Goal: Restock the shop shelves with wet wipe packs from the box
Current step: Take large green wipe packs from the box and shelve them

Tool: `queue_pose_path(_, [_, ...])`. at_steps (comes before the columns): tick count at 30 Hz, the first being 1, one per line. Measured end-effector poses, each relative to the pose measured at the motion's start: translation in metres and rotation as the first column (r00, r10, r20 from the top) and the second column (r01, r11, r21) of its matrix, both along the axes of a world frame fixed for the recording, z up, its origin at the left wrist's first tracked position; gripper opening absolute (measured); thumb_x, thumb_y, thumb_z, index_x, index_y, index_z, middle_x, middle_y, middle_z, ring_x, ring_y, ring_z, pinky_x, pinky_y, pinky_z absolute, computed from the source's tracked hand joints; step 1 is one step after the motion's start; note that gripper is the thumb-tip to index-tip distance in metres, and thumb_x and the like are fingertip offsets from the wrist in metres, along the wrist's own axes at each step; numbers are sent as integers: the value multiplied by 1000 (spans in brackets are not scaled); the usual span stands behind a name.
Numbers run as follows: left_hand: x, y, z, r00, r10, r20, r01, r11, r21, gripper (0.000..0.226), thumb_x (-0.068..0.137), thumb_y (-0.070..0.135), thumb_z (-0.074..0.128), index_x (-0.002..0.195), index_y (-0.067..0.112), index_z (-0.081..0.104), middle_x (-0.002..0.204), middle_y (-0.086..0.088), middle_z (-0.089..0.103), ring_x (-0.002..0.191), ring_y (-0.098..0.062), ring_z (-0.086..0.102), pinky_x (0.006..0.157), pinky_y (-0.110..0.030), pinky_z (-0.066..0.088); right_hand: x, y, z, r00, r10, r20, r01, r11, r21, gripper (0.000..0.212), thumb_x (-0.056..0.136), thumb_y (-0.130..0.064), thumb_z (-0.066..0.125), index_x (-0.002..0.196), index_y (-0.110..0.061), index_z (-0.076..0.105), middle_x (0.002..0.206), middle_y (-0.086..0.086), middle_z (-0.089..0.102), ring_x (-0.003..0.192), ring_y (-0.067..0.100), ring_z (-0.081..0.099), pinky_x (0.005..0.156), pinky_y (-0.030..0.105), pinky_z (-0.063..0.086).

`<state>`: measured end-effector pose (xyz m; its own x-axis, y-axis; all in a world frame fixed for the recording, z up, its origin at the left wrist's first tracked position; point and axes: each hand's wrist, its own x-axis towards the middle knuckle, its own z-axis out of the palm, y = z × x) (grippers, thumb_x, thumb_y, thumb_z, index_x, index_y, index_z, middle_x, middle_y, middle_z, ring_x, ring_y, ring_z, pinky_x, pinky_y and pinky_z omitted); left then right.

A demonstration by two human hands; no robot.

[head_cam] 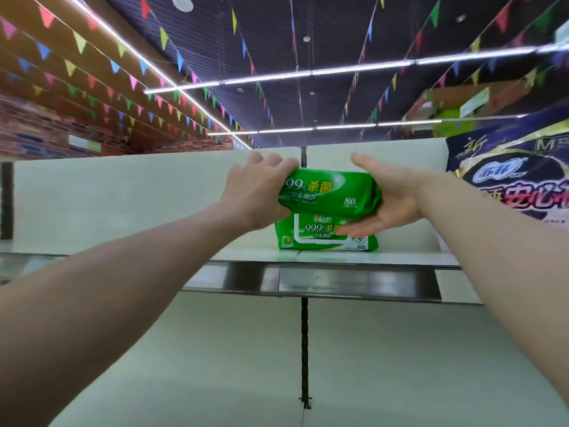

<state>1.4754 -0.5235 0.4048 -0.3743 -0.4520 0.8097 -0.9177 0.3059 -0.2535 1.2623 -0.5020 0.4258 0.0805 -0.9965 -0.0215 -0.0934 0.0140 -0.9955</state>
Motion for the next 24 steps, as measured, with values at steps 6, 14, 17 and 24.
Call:
queue_pose_path(6, [-4, -16, 4, 994, -106, -13, 106, 976, 190, 76, 77, 40, 73, 142, 30, 34, 137, -1, 42, 121, -24, 37, 101, -42, 35, 7, -1, -5, 989, -147, -14, 145, 984, -102, 20, 96, -31, 54, 86, -14, 59, 92, 15, 64, 77, 29, 67, 58, 39, 58])
queue_pose_path(14, [-13, -31, 15, 700, 98, -707, 558, 543, 627, 63, 87, 54, 59, 136, 18, 42, 130, -11, 54, 111, -32, 57, 94, -56, 47, -7, -12, -20, 970, -229, 79, 241, 946, -217, 10, 98, -22, 52, 90, -18, 56, 85, 8, 64, 74, 23, 66, 64, 39, 59])
queue_pose_path(17, [-16, -38, 13, 504, 286, -815, 750, 323, 577, 41, 89, 46, 61, 114, 14, 57, 108, -12, 65, 93, -29, 65, 79, -47, 55, -15, -12, -19, 977, -178, 116, 199, 956, -215, 3, 96, -16, 55, 94, -15, 56, 88, 9, 64, 80, 24, 64, 71, 43, 57])
queue_pose_path(24, [-10, -59, 7, 477, 284, -832, 764, 333, 552, 42, 78, 20, 74, 115, 13, 54, 114, -12, 59, 106, -34, 59, 93, -66, 42, -30, -36, -11, 962, -168, -215, 124, 971, -204, 19, 87, -1, 61, 104, -9, 58, 99, 12, 67, 89, 26, 63, 84, 48, 51])
